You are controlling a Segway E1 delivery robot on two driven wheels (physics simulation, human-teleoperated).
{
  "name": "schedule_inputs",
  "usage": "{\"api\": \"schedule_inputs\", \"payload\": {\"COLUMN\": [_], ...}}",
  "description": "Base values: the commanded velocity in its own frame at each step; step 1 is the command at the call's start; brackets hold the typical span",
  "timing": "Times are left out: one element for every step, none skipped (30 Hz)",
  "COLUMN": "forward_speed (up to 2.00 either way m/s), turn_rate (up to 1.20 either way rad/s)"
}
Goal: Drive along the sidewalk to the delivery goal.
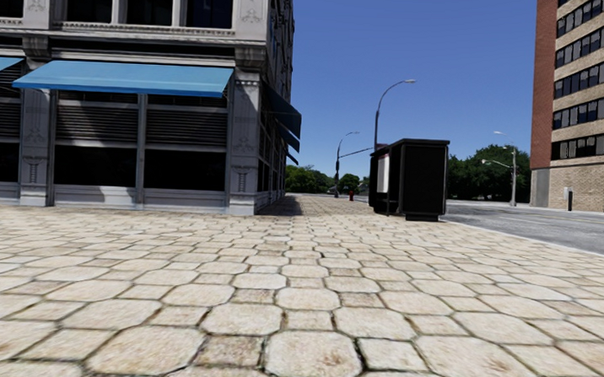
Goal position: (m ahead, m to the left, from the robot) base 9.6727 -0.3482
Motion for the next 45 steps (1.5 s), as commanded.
{"api": "schedule_inputs", "payload": {"forward_speed": [2.00,2.00,2.00,2.00,2.00,2.00,2.00,2.00,2.00,2.00,2.00,2.00,2.00,2.00,2.00,2.00,2.00,2.00,2.00,2.00,2.00,2.00,2.00,2.00,2.00,2.00,2.00,2.00,2.00,2.00,2.00,2.00,2.00,2.00,2.00,2.00,2.00,2.00,2.00,2.00,2.00,2.00,2.00,2.00,2.00], "turn_rate": [0.00,0.00,0.00,0.00,0.00,0.00,-0.02,-0.08,-0.11,-0.11,-0.11,-0.11,-0.11,-0.11,-0.11,-0.17,-0.24,-0.26,-0.27,-0.27,-0.27,-0.27,-0.25,-0.03,-0.03,0.00,0.00,0.00,0.00,0.00,0.00,0.00,0.00,0.00,0.00,0.00,0.00,0.00,0.00,0.00,0.00,0.00,0.00,0.00,0.00]}}
